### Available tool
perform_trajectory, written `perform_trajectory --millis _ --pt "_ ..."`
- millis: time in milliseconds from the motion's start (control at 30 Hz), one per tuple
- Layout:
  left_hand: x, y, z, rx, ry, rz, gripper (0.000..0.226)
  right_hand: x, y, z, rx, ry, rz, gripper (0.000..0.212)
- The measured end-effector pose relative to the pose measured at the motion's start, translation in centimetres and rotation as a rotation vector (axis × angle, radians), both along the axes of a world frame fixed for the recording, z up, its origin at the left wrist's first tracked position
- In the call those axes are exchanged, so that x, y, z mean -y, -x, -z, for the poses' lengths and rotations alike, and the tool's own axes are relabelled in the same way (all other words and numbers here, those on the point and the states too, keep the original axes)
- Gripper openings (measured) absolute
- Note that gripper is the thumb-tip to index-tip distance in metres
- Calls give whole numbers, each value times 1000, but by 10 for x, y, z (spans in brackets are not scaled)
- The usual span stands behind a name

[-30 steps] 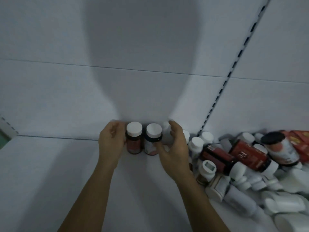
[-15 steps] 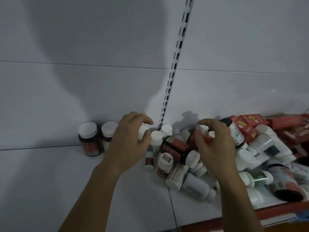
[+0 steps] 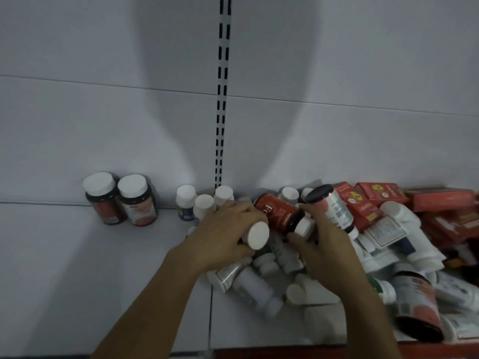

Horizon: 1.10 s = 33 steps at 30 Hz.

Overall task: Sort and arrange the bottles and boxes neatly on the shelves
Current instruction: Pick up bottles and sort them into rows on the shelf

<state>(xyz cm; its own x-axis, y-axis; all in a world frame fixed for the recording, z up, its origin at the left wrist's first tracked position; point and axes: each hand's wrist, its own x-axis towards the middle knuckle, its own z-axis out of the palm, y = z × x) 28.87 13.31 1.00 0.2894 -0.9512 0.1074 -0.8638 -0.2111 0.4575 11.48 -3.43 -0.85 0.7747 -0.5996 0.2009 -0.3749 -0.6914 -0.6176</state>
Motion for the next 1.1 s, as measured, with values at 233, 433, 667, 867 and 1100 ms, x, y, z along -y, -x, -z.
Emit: perform_trajectory --millis 233,433,667,867,1100 --pt "-50 -21 -34 -580 603 -323 48 -11 -19 -15 573 -319 200 26" --pt "-142 -45 -43 -527 672 -496 47 -64 -60 -34 817 -714 176 28" --pt "-227 -81 -9 -463 502 -716 40 -148 -129 -33 398 -312 -162 41" --pt "-233 -105 27 -439 471 -862 45 -202 -169 -8 175 -62 -253 49" --pt "-231 -110 19 -436 464 -757 66 -208 -161 8 233 -333 -272 58"
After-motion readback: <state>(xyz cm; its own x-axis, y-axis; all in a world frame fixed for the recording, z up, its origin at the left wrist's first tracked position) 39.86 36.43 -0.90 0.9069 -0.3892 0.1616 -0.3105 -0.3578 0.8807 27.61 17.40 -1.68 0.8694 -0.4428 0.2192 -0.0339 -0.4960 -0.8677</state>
